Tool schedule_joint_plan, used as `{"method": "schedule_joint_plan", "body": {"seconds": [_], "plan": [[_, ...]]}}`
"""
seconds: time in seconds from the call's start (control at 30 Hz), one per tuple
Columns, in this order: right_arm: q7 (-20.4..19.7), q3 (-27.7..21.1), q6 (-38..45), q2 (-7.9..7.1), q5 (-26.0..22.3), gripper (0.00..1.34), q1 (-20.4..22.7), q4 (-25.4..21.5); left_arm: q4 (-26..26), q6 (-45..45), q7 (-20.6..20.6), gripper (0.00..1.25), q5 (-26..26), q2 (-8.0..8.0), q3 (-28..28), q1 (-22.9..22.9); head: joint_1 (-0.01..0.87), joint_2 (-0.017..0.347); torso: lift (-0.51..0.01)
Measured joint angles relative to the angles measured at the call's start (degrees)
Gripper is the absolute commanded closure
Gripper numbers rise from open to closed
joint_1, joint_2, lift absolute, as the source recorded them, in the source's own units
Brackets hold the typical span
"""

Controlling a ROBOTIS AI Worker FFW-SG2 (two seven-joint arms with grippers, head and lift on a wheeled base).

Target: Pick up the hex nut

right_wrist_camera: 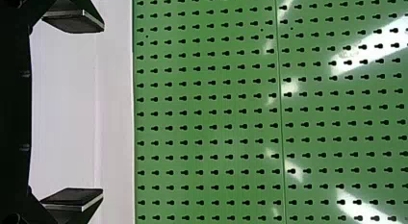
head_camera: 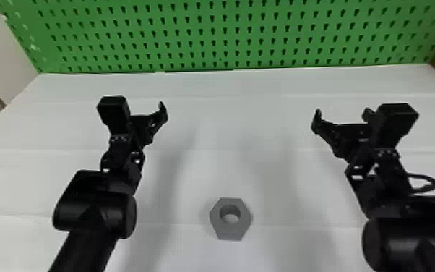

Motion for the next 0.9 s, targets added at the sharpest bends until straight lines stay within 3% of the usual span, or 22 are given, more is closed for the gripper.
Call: {"method": "schedule_joint_plan", "body": {"seconds": [0.9], "plan": [[0.04,-0.09,-0.08,0.00,-0.51,0.09,0.73,-1.86,0.00,0.00,0.00,0.09,0.15,0.00,-0.23,0.18,0.785,0.149,-0.085]]}}
